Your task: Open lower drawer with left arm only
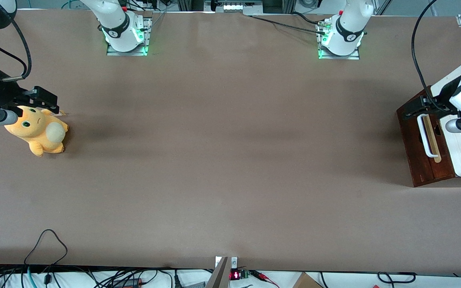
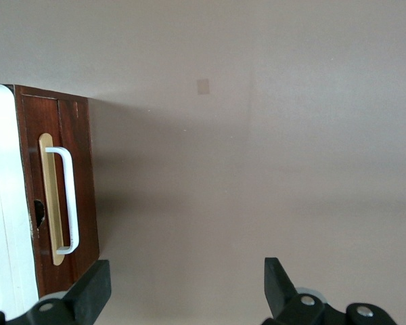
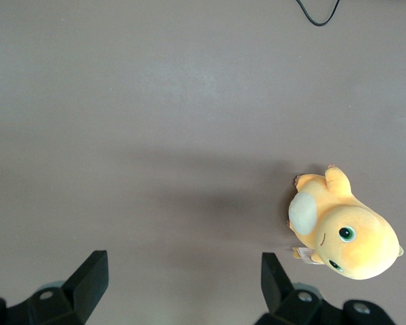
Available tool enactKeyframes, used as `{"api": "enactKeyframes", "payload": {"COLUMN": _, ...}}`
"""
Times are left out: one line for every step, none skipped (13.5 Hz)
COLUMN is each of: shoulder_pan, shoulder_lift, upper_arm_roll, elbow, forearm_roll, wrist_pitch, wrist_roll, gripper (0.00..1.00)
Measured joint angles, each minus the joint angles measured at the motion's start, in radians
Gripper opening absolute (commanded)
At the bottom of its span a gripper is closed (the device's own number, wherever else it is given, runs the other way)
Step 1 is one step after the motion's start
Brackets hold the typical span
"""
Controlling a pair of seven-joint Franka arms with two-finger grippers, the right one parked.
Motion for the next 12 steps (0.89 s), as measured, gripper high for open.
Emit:
{"api": "enactKeyframes", "payload": {"shoulder_pan": 0.0, "shoulder_lift": 0.0, "upper_arm_roll": 0.0, "elbow": 0.004, "forearm_roll": 0.0, "wrist_pitch": -0.006, "wrist_roll": 0.0, "gripper": 1.0}}
{"api": "enactKeyframes", "payload": {"shoulder_pan": 0.0, "shoulder_lift": 0.0, "upper_arm_roll": 0.0, "elbow": 0.008, "forearm_roll": 0.0, "wrist_pitch": -0.021, "wrist_roll": 0.0, "gripper": 1.0}}
{"api": "enactKeyframes", "payload": {"shoulder_pan": 0.0, "shoulder_lift": 0.0, "upper_arm_roll": 0.0, "elbow": 0.013, "forearm_roll": 0.0, "wrist_pitch": -0.033, "wrist_roll": 0.0, "gripper": 1.0}}
{"api": "enactKeyframes", "payload": {"shoulder_pan": 0.0, "shoulder_lift": 0.0, "upper_arm_roll": 0.0, "elbow": 0.021, "forearm_roll": 0.0, "wrist_pitch": -0.038, "wrist_roll": 0.0, "gripper": 1.0}}
{"api": "enactKeyframes", "payload": {"shoulder_pan": 0.0, "shoulder_lift": 0.0, "upper_arm_roll": 0.0, "elbow": 0.03, "forearm_roll": 0.0, "wrist_pitch": -0.041, "wrist_roll": 0.0, "gripper": 1.0}}
{"api": "enactKeyframes", "payload": {"shoulder_pan": 0.0, "shoulder_lift": 0.0, "upper_arm_roll": 0.0, "elbow": 0.036, "forearm_roll": 0.0, "wrist_pitch": -0.045, "wrist_roll": 0.0, "gripper": 1.0}}
{"api": "enactKeyframes", "payload": {"shoulder_pan": 0.0, "shoulder_lift": 0.0, "upper_arm_roll": 0.0, "elbow": 0.039, "forearm_roll": 0.0, "wrist_pitch": -0.047, "wrist_roll": 0.001, "gripper": 1.0}}
{"api": "enactKeyframes", "payload": {"shoulder_pan": -0.001, "shoulder_lift": 0.0, "upper_arm_roll": 0.0, "elbow": 0.04, "forearm_roll": 0.0, "wrist_pitch": -0.048, "wrist_roll": 0.001, "gripper": 1.0}}
{"api": "enactKeyframes", "payload": {"shoulder_pan": -0.001, "shoulder_lift": 0.0, "upper_arm_roll": 0.0, "elbow": 0.04, "forearm_roll": 0.0, "wrist_pitch": -0.05, "wrist_roll": 0.002, "gripper": 1.0}}
{"api": "enactKeyframes", "payload": {"shoulder_pan": -0.001, "shoulder_lift": 0.0, "upper_arm_roll": 0.0, "elbow": 0.04, "forearm_roll": 0.0, "wrist_pitch": -0.053, "wrist_roll": 0.002, "gripper": 1.0}}
{"api": "enactKeyframes", "payload": {"shoulder_pan": -0.001, "shoulder_lift": 0.0, "upper_arm_roll": 0.0, "elbow": 0.04, "forearm_roll": 0.0, "wrist_pitch": -0.055, "wrist_roll": 0.002, "gripper": 1.0}}
{"api": "enactKeyframes", "payload": {"shoulder_pan": -0.001, "shoulder_lift": 0.0, "upper_arm_roll": 0.0, "elbow": 0.04, "forearm_roll": 0.0, "wrist_pitch": -0.056, "wrist_roll": 0.002, "gripper": 1.0}}
